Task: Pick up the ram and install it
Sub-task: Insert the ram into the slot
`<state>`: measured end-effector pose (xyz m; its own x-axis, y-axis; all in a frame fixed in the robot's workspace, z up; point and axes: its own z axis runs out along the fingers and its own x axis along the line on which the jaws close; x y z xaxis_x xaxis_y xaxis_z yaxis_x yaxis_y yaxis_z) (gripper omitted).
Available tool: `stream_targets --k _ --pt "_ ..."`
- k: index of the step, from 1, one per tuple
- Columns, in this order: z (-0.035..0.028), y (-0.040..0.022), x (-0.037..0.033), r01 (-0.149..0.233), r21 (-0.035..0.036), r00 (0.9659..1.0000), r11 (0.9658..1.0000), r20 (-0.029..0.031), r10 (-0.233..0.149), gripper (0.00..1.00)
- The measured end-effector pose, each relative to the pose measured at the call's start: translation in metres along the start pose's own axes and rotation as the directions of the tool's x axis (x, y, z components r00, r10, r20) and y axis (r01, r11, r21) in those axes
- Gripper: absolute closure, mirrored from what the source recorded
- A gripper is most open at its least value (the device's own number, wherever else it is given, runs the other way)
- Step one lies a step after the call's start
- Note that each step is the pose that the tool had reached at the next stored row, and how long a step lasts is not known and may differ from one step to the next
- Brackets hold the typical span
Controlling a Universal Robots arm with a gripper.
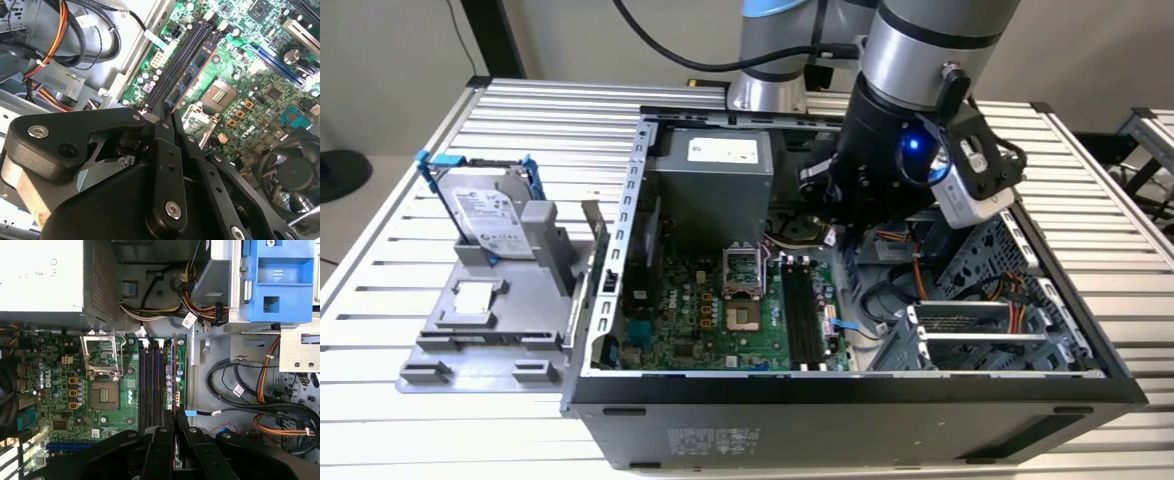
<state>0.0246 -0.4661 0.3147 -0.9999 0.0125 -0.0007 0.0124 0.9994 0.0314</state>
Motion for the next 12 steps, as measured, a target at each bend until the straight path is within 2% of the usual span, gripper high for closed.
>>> stream_targets --k 8,12 --pt "0.0144 -0.0005 0.0002 0.000 0.0002 1.0000 1.0000 0.0000 0.000 1.00" --pt "0.0146 -0.0008 0.0003 0.000 0.0003 1.0000 1.0000 -0.0001 0.000 1.00"
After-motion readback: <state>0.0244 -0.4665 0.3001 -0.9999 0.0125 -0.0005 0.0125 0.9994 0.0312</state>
